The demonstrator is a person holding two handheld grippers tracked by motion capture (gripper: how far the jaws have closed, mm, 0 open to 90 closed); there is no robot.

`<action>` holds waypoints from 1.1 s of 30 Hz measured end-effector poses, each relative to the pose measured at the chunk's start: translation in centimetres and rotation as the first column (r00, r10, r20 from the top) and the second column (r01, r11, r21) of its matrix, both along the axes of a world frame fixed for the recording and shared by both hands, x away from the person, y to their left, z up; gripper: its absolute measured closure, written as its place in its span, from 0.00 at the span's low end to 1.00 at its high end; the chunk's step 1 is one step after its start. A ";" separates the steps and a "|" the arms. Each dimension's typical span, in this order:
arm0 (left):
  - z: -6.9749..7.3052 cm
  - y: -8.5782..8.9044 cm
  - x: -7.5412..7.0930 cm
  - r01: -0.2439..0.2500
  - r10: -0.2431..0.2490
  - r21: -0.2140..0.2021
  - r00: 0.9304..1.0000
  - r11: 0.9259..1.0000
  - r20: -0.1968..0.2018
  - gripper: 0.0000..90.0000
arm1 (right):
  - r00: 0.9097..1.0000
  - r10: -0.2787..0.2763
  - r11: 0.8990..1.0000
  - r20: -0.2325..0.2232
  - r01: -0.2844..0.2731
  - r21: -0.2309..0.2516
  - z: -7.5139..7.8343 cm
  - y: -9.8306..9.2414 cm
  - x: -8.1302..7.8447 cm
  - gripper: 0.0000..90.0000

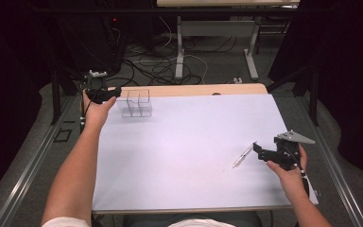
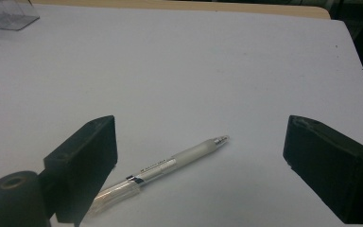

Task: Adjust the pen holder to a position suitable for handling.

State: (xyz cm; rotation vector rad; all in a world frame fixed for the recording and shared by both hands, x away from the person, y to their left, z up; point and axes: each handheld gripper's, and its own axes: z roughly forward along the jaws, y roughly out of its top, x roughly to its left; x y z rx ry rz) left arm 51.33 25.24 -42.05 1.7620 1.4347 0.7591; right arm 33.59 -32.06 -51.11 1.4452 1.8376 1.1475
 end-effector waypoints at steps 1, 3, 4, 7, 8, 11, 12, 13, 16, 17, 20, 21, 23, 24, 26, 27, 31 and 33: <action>-0.1 0.1 0.2 -0.007 0.007 -0.007 1.000 1.000 0.005 0.49 | 1.000 0.000 1.000 0.000 0.000 0.000 0.0 0.0 0.0 0.12; -0.4 0.3 0.6 -0.017 0.017 -0.029 1.000 0.999 0.003 0.53 | 1.000 0.000 1.000 0.001 0.000 0.007 0.0 -0.1 0.0 0.12; -0.6 0.4 0.8 -0.019 0.019 -0.046 1.000 0.999 -0.005 0.54 | 1.000 -0.001 1.000 -0.001 0.001 0.010 0.0 -0.1 0.0 0.12; -1.7 1.0 1.8 -0.031 0.030 -0.044 0.999 0.999 -0.029 0.57 | 1.000 0.004 1.000 -0.001 -0.004 0.018 0.0 -0.2 0.1 0.12; -1.7 1.0 1.8 -0.031 0.030 -0.044 0.999 0.999 -0.029 0.58 | 1.000 0.004 1.000 -0.002 -0.004 0.019 0.0 -0.2 0.0 0.12; -2.3 1.4 2.3 -0.053 0.050 -0.053 0.997 0.997 -0.054 0.61 | 1.000 0.006 1.000 -0.005 -0.006 0.029 0.0 -0.1 -0.1 0.13; -2.4 1.6 2.4 -0.063 0.060 -0.060 0.997 0.996 -0.056 0.61 | 1.000 0.010 1.000 -0.001 -0.010 0.027 0.0 -0.1 -0.1 0.13; -2.6 1.7 2.6 -0.071 0.066 -0.069 0.995 0.995 -0.071 0.61 | 1.000 0.011 1.000 -0.001 -0.011 0.029 0.0 0.0 -0.1 0.13; -3.1 1.9 2.9 -0.080 0.073 -0.081 0.994 0.993 -0.082 0.63 | 1.000 0.017 0.999 -0.002 -0.017 0.031 0.0 0.0 -0.1 0.13; -3.2 1.9 3.0 -0.074 0.068 -0.072 0.994 0.995 -0.087 0.64 | 1.000 0.020 0.999 -0.007 -0.020 0.032 0.0 0.0 -0.1 0.13; -3.6 1.8 3.2 -0.080 0.074 -0.058 0.993 0.995 -0.096 0.67 | 1.000 0.020 0.999 -0.007 -0.020 0.032 0.0 0.0 -0.1 0.13; -3.6 1.7 3.2 -0.083 0.076 -0.060 0.992 0.995 -0.104 0.68 | 1.000 0.019 0.999 -0.005 -0.019 0.035 0.0 0.0 -0.1 0.13; -3.8 1.6 3.3 -0.083 0.077 -0.042 0.989 0.996 -0.124 0.70 | 1.000 0.022 0.999 -0.001 -0.022 0.038 0.0 0.1 -0.2 0.13; -3.9 1.5 3.4 -0.087 0.082 -0.033 0.988 0.996 -0.130 0.71 | 1.000 0.024 0.999 0.000 -0.024 0.038 0.0 0.1 -0.2 0.13; -4.1 1.5 3.4 -0.095 0.088 -0.043 0.985 0.995 -0.147 0.73 | 1.000 0.023 0.999 -0.004 -0.023 0.042 0.0 0.1 -0.2 0.13; -4.2 1.5 3.5 -0.094 0.086 -0.047 0.984 0.994 -0.154 0.73 | 1.000 0.023 0.999 -0.004 -0.023 0.042 0.0 0.1 -0.2 0.13; -4.3 1.5 3.6 -0.102 0.091 -0.053 0.979 0.993 -0.180 0.76 | 1.000 0.025 0.999 -0.007 -0.024 0.042 0.0 0.1 -0.2 0.13; -4.4 1.6 3.7 -0.097 0.085 -0.048 0.977 0.994 -0.196 0.78 | 1.000 0.026 0.999 -0.008 -0.025 0.042 0.0 0.1 -0.2 0.13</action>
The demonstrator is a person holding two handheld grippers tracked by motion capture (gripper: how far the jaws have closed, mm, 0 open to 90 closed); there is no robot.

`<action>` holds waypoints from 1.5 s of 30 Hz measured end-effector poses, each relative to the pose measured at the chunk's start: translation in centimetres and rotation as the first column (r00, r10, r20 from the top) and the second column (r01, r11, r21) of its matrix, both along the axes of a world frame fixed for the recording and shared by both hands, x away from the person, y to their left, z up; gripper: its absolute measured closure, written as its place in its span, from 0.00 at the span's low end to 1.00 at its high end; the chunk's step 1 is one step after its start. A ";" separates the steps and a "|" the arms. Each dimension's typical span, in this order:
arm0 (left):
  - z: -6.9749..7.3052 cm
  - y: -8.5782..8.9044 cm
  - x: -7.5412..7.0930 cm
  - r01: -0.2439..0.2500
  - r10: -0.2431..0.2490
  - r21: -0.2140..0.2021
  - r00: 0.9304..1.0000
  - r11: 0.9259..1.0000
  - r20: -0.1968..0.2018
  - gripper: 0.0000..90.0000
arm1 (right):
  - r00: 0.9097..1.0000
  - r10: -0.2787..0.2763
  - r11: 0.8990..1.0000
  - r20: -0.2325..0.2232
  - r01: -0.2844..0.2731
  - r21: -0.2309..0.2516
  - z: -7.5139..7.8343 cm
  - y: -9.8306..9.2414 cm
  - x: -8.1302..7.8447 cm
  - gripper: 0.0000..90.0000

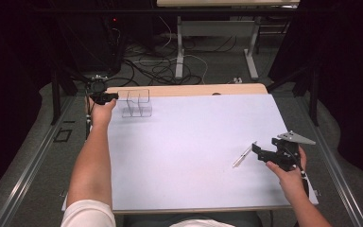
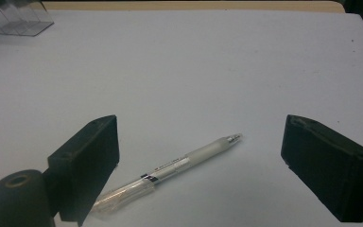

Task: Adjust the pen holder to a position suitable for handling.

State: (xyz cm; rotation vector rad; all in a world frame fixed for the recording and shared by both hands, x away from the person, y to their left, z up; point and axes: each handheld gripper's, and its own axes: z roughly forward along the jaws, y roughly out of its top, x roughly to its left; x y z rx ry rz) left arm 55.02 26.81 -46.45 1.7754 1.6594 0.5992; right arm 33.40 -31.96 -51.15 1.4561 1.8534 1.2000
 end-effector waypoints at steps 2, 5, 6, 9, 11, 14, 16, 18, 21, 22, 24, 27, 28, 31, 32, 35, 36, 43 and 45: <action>-0.1 0.1 0.1 -0.005 0.005 -0.001 1.000 1.000 -0.003 0.78 | 1.000 0.000 1.000 0.001 0.000 0.006 0.0 0.1 0.0 0.13; -0.2 0.2 0.1 -0.007 0.007 -0.014 1.000 1.000 -0.025 0.78 | 1.000 -0.006 1.000 -0.001 0.006 0.009 -0.1 0.2 0.1 0.13; -0.2 0.2 0.1 -0.009 0.009 -0.006 1.000 1.000 -0.028 0.78 | 1.000 -0.005 1.000 -0.001 0.005 0.009 -0.1 0.2 0.1 0.13; -0.2 0.3 0.1 -0.005 0.004 -0.017 0.999 1.000 -0.036 0.80 | 1.000 -0.003 1.000 -0.003 0.003 0.006 -0.2 0.2 0.1 0.13; -0.2 0.2 0.1 -0.001 0.001 -0.020 0.999 1.000 -0.038 0.83 | 1.000 -0.004 1.000 -0.003 0.004 0.007 -0.2 0.2 0.1 0.13; -0.1 0.1 0.1 0.011 -0.012 -0.019 0.999 1.000 -0.052 0.85 | 1.000 0.000 1.000 -0.009 0.000 0.009 -0.2 0.2 0.1 0.13; -0.2 0.0 0.0 0.014 -0.015 -0.021 0.997 1.000 -0.074 0.87 | 1.000 -0.001 1.000 -0.009 0.001 0.006 -0.2 0.2 0.1 0.13; -0.3 -0.2 0.1 0.014 -0.015 -0.015 0.996 1.000 -0.089 0.90 | 1.000 0.004 1.000 -0.016 -0.004 0.010 -0.2 0.3 0.1 0.13; -0.4 -0.4 0.0 0.002 -0.005 -0.025 0.994 1.000 -0.106 0.95 | 1.000 0.005 1.000 -0.016 -0.005 0.011 -0.2 0.3 0.1 0.13; -0.3 -0.4 -0.1 -0.002 0.000 -0.021 0.993 1.000 -0.114 0.96 | 1.000 0.005 1.000 -0.016 -0.005 0.011 -0.2 0.3 0.1 0.13; -0.3 -0.5 -0.1 -0.011 0.008 -0.020 0.993 1.000 -0.114 0.97 | 1.000 0.007 1.000 -0.015 -0.007 0.007 -0.3 0.2 0.2 0.13; -0.2 -0.7 -0.2 -0.018 0.018 0.001 0.992 1.000 -0.126 0.98 | 1.000 0.010 1.000 -0.014 -0.010 0.006 -0.3 0.3 0.2 0.14; -0.2 -0.8 -0.3 -0.020 0.021 0.009 0.992 1.000 -0.128 0.98 | 1.000 0.010 1.000 -0.014 -0.010 0.006 -0.3 0.3 0.2 0.14; 0.0 -1.0 -0.3 -0.042 0.042 0.000 0.988 0.999 -0.146 0.99 | 1.000 0.008 1.000 -0.017 -0.008 0.013 -0.2 0.3 0.1 0.14; 0.1 -1.0 -0.3 -0.049 0.049 0.002 0.987 0.999 -0.154 0.99 | 1.000 0.009 1.000 -0.014 -0.009 0.010 -0.2 0.3 0.1 0.14; 0.2 -1.0 -0.4 -0.075 0.075 0.006 0.983 0.997 -0.166 0.99 | 1.000 0.007 1.000 -0.019 -0.007 0.013 -0.3 0.3 0.1 0.14; 0.3 -1.0 -0.5 -0.081 0.081 0.007 0.982 0.997 -0.169 0.99 | 1.000 0.008 1.000 -0.018 -0.008 0.012 -0.3 0.3 0.1 0.14; 0.8 -0.9 -1.5 -0.090 0.090 0.009 0.974 0.996 -0.208 0.99 | 1.000 0.009 1.000 -0.017 -0.009 0.014 -0.2 0.3 0.1 0.14; 1.0 -1.0 -1.9 -0.084 0.084 0.006 0.971 0.996 -0.222 0.99 | 1.000 0.009 1.000 -0.017 -0.009 0.013 -0.2 0.3 0.1 0.14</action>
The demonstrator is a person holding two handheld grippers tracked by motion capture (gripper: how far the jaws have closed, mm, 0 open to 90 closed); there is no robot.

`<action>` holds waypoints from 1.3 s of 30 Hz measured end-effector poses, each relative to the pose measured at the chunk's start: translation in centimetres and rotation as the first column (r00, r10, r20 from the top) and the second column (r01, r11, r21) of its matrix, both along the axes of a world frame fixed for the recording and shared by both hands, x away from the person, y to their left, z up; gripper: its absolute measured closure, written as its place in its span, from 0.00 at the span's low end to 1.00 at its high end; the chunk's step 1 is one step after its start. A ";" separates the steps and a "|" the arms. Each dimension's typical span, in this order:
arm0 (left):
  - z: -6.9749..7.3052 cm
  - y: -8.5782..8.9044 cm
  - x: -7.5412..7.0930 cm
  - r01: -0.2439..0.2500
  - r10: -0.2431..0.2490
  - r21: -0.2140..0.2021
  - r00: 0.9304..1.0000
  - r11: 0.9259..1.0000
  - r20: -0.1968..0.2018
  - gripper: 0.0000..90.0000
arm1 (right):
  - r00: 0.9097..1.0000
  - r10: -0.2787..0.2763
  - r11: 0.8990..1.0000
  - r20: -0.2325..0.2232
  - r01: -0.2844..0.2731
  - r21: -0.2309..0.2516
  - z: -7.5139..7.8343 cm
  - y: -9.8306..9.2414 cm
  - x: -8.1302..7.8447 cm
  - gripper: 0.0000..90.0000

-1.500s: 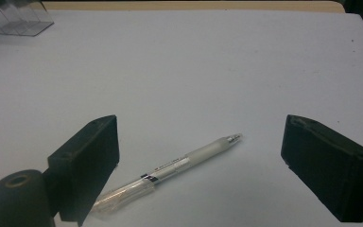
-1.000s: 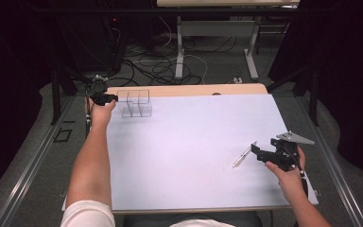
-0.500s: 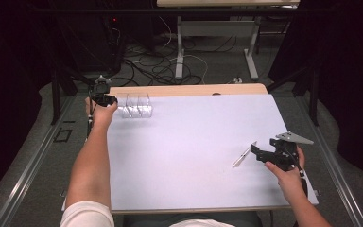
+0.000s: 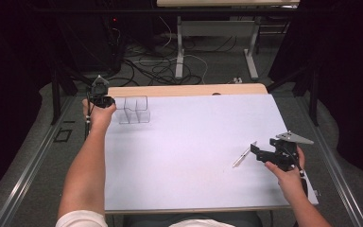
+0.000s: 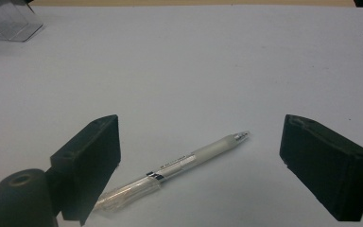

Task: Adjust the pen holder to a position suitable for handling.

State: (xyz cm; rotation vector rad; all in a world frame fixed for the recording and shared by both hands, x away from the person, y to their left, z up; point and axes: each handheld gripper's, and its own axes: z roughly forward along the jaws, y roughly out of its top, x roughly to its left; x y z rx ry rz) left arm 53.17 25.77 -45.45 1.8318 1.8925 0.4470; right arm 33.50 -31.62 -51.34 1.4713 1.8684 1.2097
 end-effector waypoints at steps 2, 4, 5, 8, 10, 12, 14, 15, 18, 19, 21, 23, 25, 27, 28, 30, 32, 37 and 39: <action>0.3 -0.1 -0.4 0.004 -0.005 -0.008 1.000 1.000 -0.020 0.99 | 1.000 -0.004 1.000 0.006 0.004 0.001 0.0 0.0 0.0 0.14; 0.6 -0.2 -1.0 0.007 -0.007 -0.010 1.000 1.000 -0.023 0.99 | 1.000 -0.001 1.000 0.013 0.001 -0.004 0.0 0.0 0.1 0.14; 0.7 -0.4 -1.2 0.009 -0.009 -0.008 1.000 1.000 -0.012 0.99 | 1.000 0.004 1.000 0.006 -0.004 -0.005 0.1 0.0 0.0 0.15; 0.9 -0.5 -1.8 0.019 -0.019 -0.002 1.000 1.000 -0.007 0.99 | 1.000 0.003 1.000 0.007 -0.003 -0.004 0.1 0.1 0.0 0.15; 0.9 -0.5 -2.2 0.027 -0.027 -0.004 1.000 1.000 -0.015 0.99 | 1.000 0.002 1.000 0.006 -0.002 -0.002 0.2 0.2 -0.1 0.15; 1.0 -0.4 -2.4 0.028 -0.029 -0.011 0.999 1.000 -0.016 0.99 | 1.000 0.007 1.000 0.010 -0.007 -0.006 0.2 0.2 0.0 0.15; 1.0 -0.3 -2.8 0.034 -0.034 -0.007 0.999 0.999 -0.013 0.99 | 1.000 0.005 1.000 0.005 -0.004 -0.010 0.1 0.2 0.0 0.15; 1.0 -0.3 -2.9 0.035 -0.035 -0.003 0.999 0.999 -0.014 0.99 | 1.000 0.005 1.000 0.005 -0.004 -0.010 0.1 0.2 0.0 0.15; 0.9 -0.1 -3.5 0.047 -0.047 -0.005 0.999 0.999 -0.023 0.98 | 1.000 0.006 1.000 0.004 -0.006 -0.004 0.1 0.2 0.0 0.15; 0.8 0.0 -3.7 0.055 -0.055 -0.009 0.998 0.998 -0.029 0.98 | 1.000 0.007 1.000 0.006 -0.007 -0.004 0.1 0.2 0.0 0.15; 0.7 0.0 -4.1 0.056 -0.056 -0.013 0.998 0.998 -0.032 0.98 | 1.000 0.007 1.000 0.005 -0.006 -0.004 0.1 0.2 0.0 0.15; 0.6 0.0 -4.4 0.059 -0.059 -0.013 0.998 0.998 -0.037 0.98 | 1.000 0.008 1.000 0.004 -0.008 -0.005 0.1 0.2 0.0 0.15; 0.5 0.0 -4.7 0.064 -0.065 -0.016 0.997 0.998 -0.044 0.98 | 1.000 0.009 1.000 0.000 -0.009 -0.006 0.1 0.2 0.0 0.15; 0.3 -0.1 -4.8 0.068 -0.069 -0.009 0.997 0.998 -0.043 0.98 | 1.000 0.010 1.000 0.001 -0.010 -0.006 0.1 0.2 0.0 0.15; 0.1 0.0 -4.8 0.066 -0.066 -0.020 0.997 0.998 -0.045 0.98 | 1.000 0.010 1.000 0.001 -0.010 -0.006 0.1 0.2 0.0 0.15; -0.2 0.3 -4.9 0.063 -0.064 -0.041 0.997 0.997 -0.036 0.98 | 1.000 0.015 1.000 0.002 -0.015 -0.009 0.1 0.3 0.0 0.15; -0.2 0.6 -5.0 0.068 -0.071 -0.063 0.997 0.996 -0.039 0.98 | 1.000 0.014 1.000 0.001 -0.014 -0.009 0.1 0.3 0.0 0.15; 0.0 1.4 -5.3 0.097 -0.090 -0.088 0.992 0.991 0.086 0.85 | 1.000 0.015 1.000 -0.016 -0.015 -0.008 -0.2 0.2 0.2 0.15; 0.1 1.9 -5.6 0.114 -0.101 -0.078 0.983 0.990 0.154 0.81 | 1.000 0.010 1.000 -0.018 -0.010 -0.002 -0.2 0.2 0.1 0.15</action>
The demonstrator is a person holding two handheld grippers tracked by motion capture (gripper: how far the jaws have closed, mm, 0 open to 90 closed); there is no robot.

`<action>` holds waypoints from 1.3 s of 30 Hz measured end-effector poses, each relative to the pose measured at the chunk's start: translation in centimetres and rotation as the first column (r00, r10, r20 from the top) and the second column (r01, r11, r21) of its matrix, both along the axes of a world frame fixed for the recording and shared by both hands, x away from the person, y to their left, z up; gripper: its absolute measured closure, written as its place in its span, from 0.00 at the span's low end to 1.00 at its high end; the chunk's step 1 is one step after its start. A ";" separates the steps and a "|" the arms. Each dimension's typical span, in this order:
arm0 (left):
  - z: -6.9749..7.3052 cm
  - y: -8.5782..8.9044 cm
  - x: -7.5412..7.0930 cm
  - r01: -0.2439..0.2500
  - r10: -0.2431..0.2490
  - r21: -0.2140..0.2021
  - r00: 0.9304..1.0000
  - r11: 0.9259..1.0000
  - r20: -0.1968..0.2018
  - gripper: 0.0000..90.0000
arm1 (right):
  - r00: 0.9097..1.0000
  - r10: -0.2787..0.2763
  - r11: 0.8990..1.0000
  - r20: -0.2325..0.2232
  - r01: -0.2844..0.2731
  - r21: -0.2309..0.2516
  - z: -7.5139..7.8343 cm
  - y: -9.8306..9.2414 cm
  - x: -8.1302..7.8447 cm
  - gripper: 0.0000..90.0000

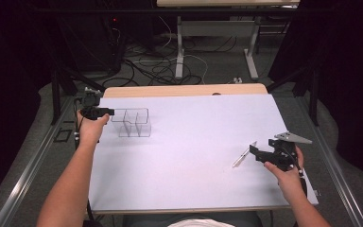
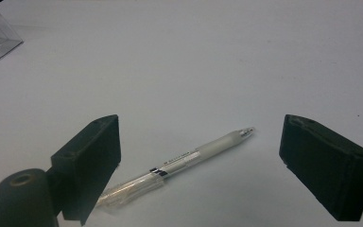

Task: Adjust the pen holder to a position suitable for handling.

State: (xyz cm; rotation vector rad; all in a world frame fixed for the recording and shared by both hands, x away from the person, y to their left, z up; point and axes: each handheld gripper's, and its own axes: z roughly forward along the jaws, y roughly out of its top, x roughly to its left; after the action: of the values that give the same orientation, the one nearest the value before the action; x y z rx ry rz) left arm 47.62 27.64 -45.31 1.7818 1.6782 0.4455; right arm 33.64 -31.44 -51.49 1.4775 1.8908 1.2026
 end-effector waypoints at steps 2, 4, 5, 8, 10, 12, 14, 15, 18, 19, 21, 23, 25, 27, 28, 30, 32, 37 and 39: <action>0.2 0.5 -0.3 -0.004 0.005 -0.006 0.997 1.000 0.074 0.80 | 1.000 -0.002 1.000 -0.002 0.002 0.002 0.0 0.0 0.0 0.15; 0.1 0.9 -0.4 -0.014 0.015 -0.014 0.994 1.000 0.110 0.81 | 1.000 -0.001 1.000 0.000 0.001 0.000 0.0 0.0 0.0 0.15; -0.1 1.1 -0.4 -0.012 0.013 -0.007 0.993 1.000 0.113 0.81 | 1.000 -0.001 1.000 0.000 0.001 0.000 0.0 0.0 0.0 0.15; -0.7 1.5 -0.4 -0.026 0.028 -0.017 0.994 1.000 0.105 0.87 | 1.000 -0.004 1.000 -0.002 0.004 -0.004 0.0 0.0 0.0 0.15; -1.1 1.7 -0.3 -0.014 0.018 -0.037 0.995 0.999 0.100 0.91 | 1.000 -0.005 1.000 -0.004 0.005 -0.004 -0.1 0.0 0.0 0.15; -1.5 1.6 -0.2 -0.012 0.015 -0.028 0.995 1.000 0.100 0.97 | 1.000 -0.004 1.000 -0.006 0.004 -0.005 -0.2 -0.1 0.1 0.16; -1.8 1.6 -0.1 -0.005 0.007 -0.021 0.995 1.000 0.099 1.00 | 1.000 -0.004 1.000 -0.007 0.004 -0.004 -0.2 -0.1 0.1 0.16; -1.9 1.5 0.0 -0.010 0.011 -0.009 0.996 1.000 0.087 1.00 | 1.000 -0.007 1.000 -0.009 0.007 -0.001 -0.2 0.0 0.2 0.16; -2.2 1.4 0.2 0.007 -0.007 0.003 0.997 1.000 0.072 1.00 | 1.000 -0.007 1.000 -0.009 0.007 -0.003 -0.3 0.1 0.2 0.16; -2.4 1.3 0.3 0.012 -0.012 0.002 0.997 1.000 0.073 1.00 | 1.000 -0.002 1.000 -0.014 0.002 -0.003 -0.3 0.1 0.1 0.16; -2.5 1.0 0.5 0.030 -0.030 -0.001 0.997 1.000 0.072 1.00 | 1.000 0.001 1.000 -0.016 -0.001 -0.004 -0.2 0.1 0.1 0.16; -2.6 0.8 0.6 0.046 -0.047 0.015 0.997 0.999 0.065 1.00 | 1.000 -0.002 1.000 -0.009 0.002 -0.002 -0.3 0.0 0.1 0.16; -2.8 0.4 0.8 0.048 -0.051 0.039 0.996 0.998 0.075 1.00 | 1.000 -0.006 1.000 -0.011 0.006 -0.002 -0.3 0.0 0.1 0.16; -2.9 0.2 0.9 0.042 -0.046 0.048 0.996 0.998 0.080 1.00 | 1.000 -0.006 1.000 -0.011 0.006 -0.002 -0.3 0.0 0.1 0.16; -2.9 0.2 1.0 0.045 -0.049 0.043 0.995 0.998 0.085 1.00 | 1.000 -0.005 1.000 -0.010 0.005 -0.002 -0.3 0.0 0.1 0.16; -3.0 0.2 1.0 0.051 -0.053 0.030 0.995 0.998 0.086 1.00 | 1.000 -0.003 1.000 -0.010 0.003 0.000 -0.2 0.1 0.1 0.16; -3.0 0.1 1.0 0.069 -0.071 0.031 0.994 0.997 0.087 1.00 | 1.000 -0.001 1.000 -0.013 0.001 -0.002 -0.3 0.1 0.1 0.16; -2.8 -0.9 0.7 0.073 -0.076 0.038 0.994 0.997 0.073 1.00 | 1.000 0.005 1.000 -0.010 -0.005 -0.007 -0.2 0.1 0.2 0.16; -2.8 -1.3 0.6 0.073 -0.076 0.037 0.995 0.997 0.069 1.00 | 1.000 0.003 1.000 -0.009 -0.003 -0.006 -0.2 0.1 0.2 0.16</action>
State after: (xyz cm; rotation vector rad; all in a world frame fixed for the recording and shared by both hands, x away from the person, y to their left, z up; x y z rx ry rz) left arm 48.20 26.33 -48.10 1.8261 1.5596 0.5011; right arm 33.82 -31.32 -51.73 1.4791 1.9016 1.1923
